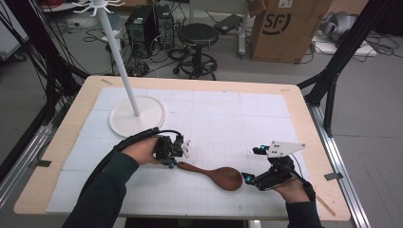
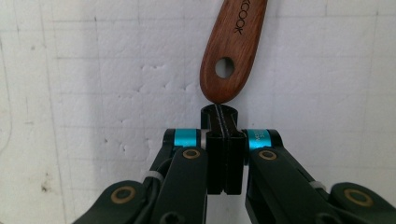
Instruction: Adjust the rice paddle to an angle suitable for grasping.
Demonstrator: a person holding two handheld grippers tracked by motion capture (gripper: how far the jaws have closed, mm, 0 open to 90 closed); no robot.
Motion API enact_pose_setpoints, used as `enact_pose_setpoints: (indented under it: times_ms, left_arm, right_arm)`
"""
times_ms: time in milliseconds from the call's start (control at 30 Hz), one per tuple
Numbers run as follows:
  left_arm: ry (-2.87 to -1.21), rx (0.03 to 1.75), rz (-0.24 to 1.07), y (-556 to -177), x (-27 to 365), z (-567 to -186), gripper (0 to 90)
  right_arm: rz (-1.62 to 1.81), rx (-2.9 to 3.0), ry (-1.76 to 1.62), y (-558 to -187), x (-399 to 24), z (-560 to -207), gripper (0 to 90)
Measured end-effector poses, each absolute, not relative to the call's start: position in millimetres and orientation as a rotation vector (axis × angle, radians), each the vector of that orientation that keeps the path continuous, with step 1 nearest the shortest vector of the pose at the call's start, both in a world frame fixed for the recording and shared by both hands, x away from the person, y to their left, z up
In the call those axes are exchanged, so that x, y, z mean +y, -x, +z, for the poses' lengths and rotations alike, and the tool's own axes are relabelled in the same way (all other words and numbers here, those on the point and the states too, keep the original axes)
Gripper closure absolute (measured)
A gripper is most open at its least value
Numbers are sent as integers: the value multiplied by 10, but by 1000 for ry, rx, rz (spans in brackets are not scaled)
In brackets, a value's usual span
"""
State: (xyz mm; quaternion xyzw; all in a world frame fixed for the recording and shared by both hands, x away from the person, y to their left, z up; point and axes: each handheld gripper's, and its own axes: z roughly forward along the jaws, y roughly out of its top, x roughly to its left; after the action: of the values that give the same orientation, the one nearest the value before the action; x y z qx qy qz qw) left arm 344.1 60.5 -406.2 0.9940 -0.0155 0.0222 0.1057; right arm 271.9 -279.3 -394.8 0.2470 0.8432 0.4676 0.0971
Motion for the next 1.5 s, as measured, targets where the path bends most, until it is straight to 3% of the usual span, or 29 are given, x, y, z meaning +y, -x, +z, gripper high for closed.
enact_pose_setpoints:
  times_ms: [500,800,900,1200,1500]
  left_arm:
    - [-2917,-46,89,-3450,573,-4043,878]
    - [-2840,19,50,-3384,709,-3890,609]
    - [-2816,38,55,-3344,781,-3849,466]
    - [-2675,213,47,-3298,1066,-3756,231]
    - [-2554,344,72,-3235,1338,-3729,130]
  right_arm:
    - [1384,2495,-725,-2718,-2795,-3952,2]
    - [1388,2490,-733,-2706,-2814,-3939,2]
    - [1387,2492,-738,-2704,-2816,-3936,2]
    - [1383,2506,-729,-2720,-2786,-3950,2]
    - [1381,2516,-721,-2732,-2755,-3947,2]
